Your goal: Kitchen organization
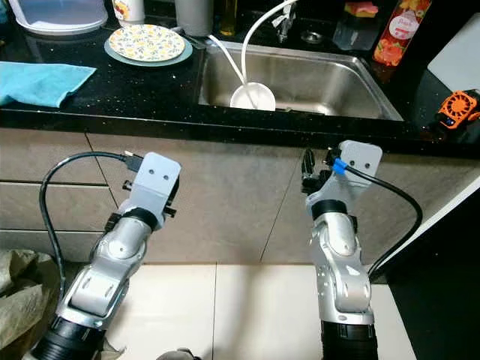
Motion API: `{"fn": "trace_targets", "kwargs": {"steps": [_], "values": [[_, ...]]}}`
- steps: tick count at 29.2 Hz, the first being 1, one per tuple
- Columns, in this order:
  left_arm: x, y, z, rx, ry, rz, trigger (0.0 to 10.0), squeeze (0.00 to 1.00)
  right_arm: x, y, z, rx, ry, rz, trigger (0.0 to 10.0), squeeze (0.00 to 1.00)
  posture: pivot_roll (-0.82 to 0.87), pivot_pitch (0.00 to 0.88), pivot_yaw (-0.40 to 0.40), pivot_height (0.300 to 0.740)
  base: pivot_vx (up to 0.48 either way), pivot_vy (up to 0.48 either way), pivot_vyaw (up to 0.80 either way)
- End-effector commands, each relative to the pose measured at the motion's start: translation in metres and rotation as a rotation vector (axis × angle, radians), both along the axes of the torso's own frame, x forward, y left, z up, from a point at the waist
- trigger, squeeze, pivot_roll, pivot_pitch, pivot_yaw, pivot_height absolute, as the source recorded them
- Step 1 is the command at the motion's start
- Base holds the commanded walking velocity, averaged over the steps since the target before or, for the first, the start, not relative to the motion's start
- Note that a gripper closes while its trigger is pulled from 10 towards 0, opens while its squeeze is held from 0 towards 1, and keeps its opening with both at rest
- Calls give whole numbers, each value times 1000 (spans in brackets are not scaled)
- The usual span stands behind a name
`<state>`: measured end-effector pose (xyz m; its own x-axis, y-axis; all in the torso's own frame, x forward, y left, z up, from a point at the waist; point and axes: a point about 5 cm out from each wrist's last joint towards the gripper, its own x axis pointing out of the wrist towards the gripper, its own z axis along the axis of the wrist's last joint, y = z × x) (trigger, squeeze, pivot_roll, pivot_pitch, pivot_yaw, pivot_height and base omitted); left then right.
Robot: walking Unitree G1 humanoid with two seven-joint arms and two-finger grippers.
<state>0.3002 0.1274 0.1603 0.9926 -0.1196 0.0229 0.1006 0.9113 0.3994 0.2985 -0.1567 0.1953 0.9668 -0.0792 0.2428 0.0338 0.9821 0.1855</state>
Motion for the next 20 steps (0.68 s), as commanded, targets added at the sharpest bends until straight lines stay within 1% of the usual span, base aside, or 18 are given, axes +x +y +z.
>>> {"fn": "trace_targets", "kwargs": {"steps": [1,7,18,20], "values": [[-1,-4,-4,-12,6,-30,10000,0,-1,-4,-7,-8,27,-17,10000,0,219,102,-121,740,0,0,0],[-1,-6,-5,-55,19,-39,10000,0,3,-2,-8,-12,38,-3,10000,0,204,109,-129,740,0,0,0],[1,-3,-6,-80,12,-14,10000,0,3,-5,-9,-11,45,1,10000,0,197,116,-139,740,0,-440,0],[1,-1,-6,-81,15,1,10000,0,3,-5,-9,-11,45,1,10000,0,195,116,-139,740,0,0,0]]}}
